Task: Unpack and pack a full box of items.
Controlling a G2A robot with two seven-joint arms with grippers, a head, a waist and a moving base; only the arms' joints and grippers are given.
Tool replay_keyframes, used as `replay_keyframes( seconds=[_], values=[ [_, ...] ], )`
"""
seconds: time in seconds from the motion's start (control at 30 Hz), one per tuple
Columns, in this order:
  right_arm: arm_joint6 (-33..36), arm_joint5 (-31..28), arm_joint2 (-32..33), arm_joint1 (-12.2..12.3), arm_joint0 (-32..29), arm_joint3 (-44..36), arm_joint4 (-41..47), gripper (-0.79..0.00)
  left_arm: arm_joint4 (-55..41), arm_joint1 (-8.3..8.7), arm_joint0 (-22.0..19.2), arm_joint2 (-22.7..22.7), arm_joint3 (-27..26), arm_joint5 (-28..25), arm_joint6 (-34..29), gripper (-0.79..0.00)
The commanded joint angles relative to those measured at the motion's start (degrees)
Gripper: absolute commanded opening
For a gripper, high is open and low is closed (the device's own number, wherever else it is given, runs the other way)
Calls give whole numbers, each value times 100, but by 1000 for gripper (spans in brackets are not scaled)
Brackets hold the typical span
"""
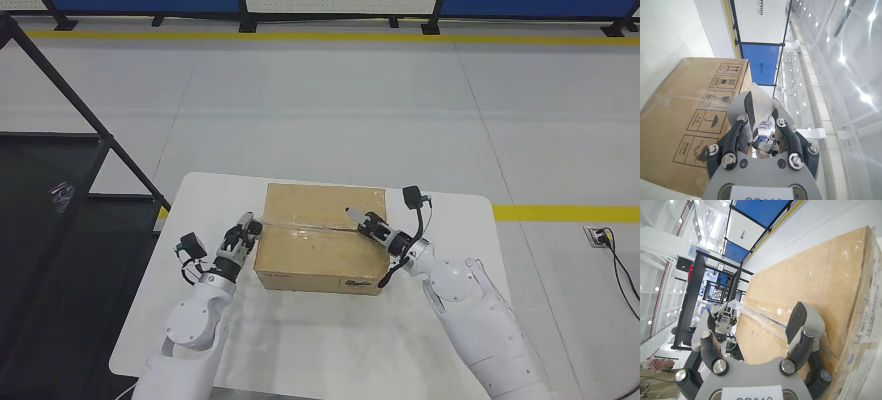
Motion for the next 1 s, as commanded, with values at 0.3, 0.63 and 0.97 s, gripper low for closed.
replay_keyframes(
  seconds=[0.3, 0.63, 0.97],
  values=[
    [-6, 11, -3, -2, -3, -28, -11, 0, 18, 53, 163, -267, -47, 35, 7, -548],
    [-60, -32, 8, -1, -26, -64, -28, 0, 5, 109, 447, -570, -794, -91, -5, -536],
    [-117, -61, 6, -2, -59, -149, -63, 0, 220, 107, 272, -93, -626, 186, -585, -496]
  ],
)
